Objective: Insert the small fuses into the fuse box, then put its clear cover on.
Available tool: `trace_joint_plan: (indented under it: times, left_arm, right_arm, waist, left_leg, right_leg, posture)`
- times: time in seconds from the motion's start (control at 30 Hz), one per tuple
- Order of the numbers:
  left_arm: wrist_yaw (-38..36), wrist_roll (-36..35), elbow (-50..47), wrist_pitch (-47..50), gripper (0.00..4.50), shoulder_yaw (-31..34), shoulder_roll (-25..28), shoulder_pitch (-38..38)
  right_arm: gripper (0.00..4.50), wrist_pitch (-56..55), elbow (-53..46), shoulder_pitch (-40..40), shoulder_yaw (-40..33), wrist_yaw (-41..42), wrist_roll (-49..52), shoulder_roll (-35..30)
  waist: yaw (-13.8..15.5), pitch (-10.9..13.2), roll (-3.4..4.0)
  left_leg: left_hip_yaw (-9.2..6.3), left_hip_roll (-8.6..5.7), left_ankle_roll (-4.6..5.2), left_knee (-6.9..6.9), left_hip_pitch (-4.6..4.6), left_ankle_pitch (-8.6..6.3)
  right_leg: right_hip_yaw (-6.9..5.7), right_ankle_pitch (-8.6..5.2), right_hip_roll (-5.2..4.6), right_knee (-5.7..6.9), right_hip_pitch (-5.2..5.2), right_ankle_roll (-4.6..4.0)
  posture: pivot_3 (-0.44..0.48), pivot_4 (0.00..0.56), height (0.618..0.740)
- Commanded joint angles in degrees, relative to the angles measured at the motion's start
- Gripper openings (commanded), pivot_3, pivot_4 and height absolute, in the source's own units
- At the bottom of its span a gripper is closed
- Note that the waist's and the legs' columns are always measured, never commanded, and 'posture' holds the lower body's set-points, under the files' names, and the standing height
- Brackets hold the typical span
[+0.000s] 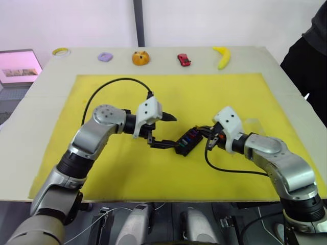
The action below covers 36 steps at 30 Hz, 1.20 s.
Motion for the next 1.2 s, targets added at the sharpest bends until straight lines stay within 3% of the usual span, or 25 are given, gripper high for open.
trace_joint_plan:
  times: [0.03, 1.2]
  left_arm:
    - [0.00, 0.01, -1.28, -1.25, 4.46, 1.56, 0.18, -0.34]
    - [0.14, 0.01, -1.36, -0.89, 4.46, 1.55, 0.14, -0.48]
  right_arm:
    - [0.00, -0.71, -2.35, -1.32, -1.81, 0.12, 0.80, -0.06]
    - [0.00, -2.84, 0.49, -1.22, -0.71, 1.39, -0.36, -0.60]
  waist:
    - [-0.01, 0.00, 0.00]
    - [0.01, 0.00, 0.00]
  left_leg:
    - [0.00, 0.00, 0.00, 0.00, 0.00, 0.00]
    - [0.00, 0.00, 0.00, -0.01, 0.00, 0.00]
  right_leg:
    - [0.00, 0.00, 0.00, 0.00, 0.00, 0.00]
    - [0.00, 0.00, 0.00, 0.00, 0.00, 0.00]
  posture:
    - [0.000, 0.150, 0.735]
    - [0.000, 0.150, 0.735]
